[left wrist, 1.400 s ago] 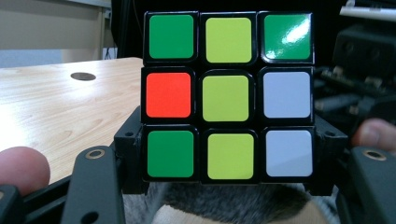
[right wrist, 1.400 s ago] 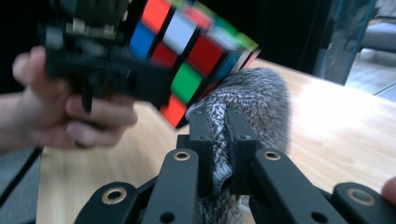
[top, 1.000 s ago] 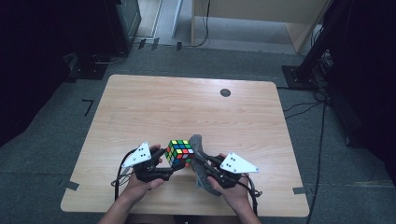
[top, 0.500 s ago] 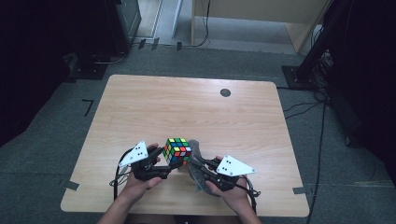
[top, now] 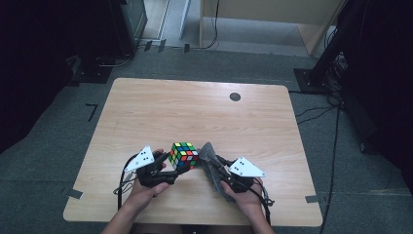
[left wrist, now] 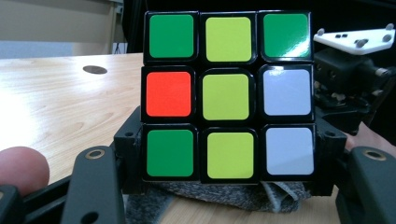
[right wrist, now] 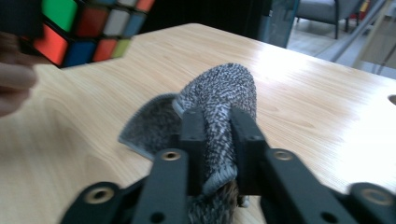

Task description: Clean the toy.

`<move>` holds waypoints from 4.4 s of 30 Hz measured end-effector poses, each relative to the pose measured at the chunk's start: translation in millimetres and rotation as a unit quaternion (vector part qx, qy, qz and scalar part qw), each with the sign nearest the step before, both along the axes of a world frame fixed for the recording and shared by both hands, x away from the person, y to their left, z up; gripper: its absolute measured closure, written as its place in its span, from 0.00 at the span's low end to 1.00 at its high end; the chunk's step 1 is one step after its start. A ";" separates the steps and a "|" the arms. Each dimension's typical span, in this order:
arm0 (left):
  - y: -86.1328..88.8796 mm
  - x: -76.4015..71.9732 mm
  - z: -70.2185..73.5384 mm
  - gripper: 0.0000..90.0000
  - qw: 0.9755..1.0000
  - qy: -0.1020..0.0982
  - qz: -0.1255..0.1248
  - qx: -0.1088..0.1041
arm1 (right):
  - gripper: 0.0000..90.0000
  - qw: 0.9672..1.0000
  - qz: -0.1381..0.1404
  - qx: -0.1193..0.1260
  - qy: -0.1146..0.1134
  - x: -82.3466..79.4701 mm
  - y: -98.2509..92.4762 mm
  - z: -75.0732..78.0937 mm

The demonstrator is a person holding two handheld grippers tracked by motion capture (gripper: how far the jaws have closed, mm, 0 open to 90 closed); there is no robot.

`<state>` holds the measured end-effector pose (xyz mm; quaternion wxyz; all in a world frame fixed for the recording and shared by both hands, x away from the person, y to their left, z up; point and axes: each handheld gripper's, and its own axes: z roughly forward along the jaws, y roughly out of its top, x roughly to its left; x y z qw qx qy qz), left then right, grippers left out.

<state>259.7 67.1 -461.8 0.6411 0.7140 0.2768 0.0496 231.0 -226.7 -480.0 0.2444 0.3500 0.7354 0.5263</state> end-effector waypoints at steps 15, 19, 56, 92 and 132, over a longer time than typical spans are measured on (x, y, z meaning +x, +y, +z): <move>1.7 10.6 2.1 0.38 0.998 0.055 -0.017 0.012 | 0.35 0.992 0.087 -0.010 -0.090 -9.7 23.4 3.9; -3.4 8.4 5.2 0.38 0.998 0.055 -0.031 0.025 | 0.30 0.988 0.094 -0.021 -0.123 -13.1 30.0 3.5; 7.6 17.0 5.4 0.22 0.997 0.066 -0.001 0.032 | 0.38 0.982 0.034 -0.043 -0.180 -5.4 19.8 0.1; -39.5 -34.0 -8.6 0.35 0.933 -0.265 0.072 0.231 | 0.37 0.985 0.025 0.120 0.121 -8.8 36.1 37.5; -0.1 -0.9 14.6 0.38 0.967 -0.114 0.143 0.175 | 0.78 0.989 -0.064 0.062 0.119 10.5 -20.7 28.4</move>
